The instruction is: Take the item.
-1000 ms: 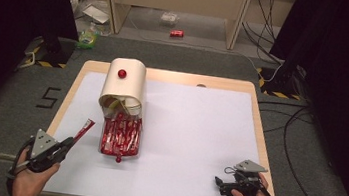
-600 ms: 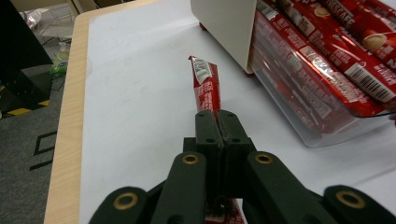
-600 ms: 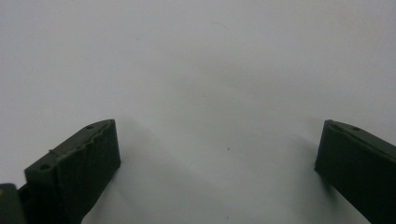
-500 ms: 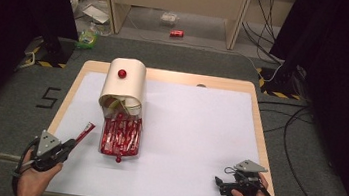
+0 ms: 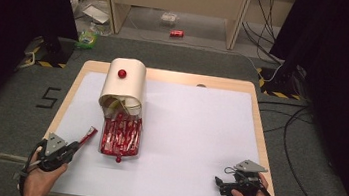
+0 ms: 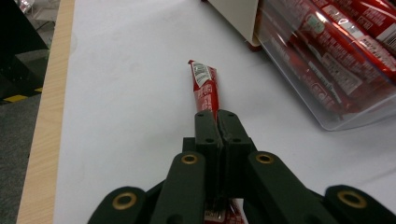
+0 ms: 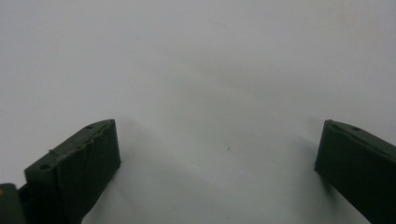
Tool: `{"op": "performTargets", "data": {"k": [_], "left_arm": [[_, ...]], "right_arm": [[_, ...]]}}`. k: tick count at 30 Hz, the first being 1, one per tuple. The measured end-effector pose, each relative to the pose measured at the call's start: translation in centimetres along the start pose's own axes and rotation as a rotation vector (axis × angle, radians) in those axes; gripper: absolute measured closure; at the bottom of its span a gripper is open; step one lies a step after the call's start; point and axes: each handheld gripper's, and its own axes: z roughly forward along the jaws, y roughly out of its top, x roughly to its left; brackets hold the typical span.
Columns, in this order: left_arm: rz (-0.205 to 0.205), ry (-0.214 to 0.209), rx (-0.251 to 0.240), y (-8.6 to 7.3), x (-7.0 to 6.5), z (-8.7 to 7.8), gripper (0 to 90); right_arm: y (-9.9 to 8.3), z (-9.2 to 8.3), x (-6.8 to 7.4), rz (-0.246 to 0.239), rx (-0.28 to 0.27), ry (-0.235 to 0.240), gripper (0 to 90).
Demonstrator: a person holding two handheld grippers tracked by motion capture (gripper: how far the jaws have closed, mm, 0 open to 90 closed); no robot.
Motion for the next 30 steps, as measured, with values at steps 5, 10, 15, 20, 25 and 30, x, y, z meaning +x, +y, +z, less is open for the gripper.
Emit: {"op": "performTargets", "data": {"k": [5,10,15,20,25,30], "left_arm": [[-0.004,0.005,0.013,-0.3,0.2,0.3,86.7],[0.002,0.024,0.031,-0.6,0.1,0.8,86.2],[0.005,0.03,0.046,-0.8,0.1,1.1,83.9],[0.005,0.041,0.042,-0.8,0.2,1.1,79.4],[0.014,0.045,0.03,-0.6,0.2,1.1,70.3],[0.014,0.048,0.004,-0.4,0.0,0.9,58.7]], "right_arm": [[0.0,0.0,0.0,0.0,0.0,0.0,0.3],[0.0,0.0,0.0,-0.001,0.0,0.0,0.3],[0.0,0.0,0.0,0.0,0.0,0.0,0.3],[0.0,0.0,0.0,0.0,0.0,0.0,0.3],[0.0,0.0,0.0,-0.001,0.0,0.0,0.3],[0.0,0.0,0.0,0.0,0.0,0.0,0.3]]}}
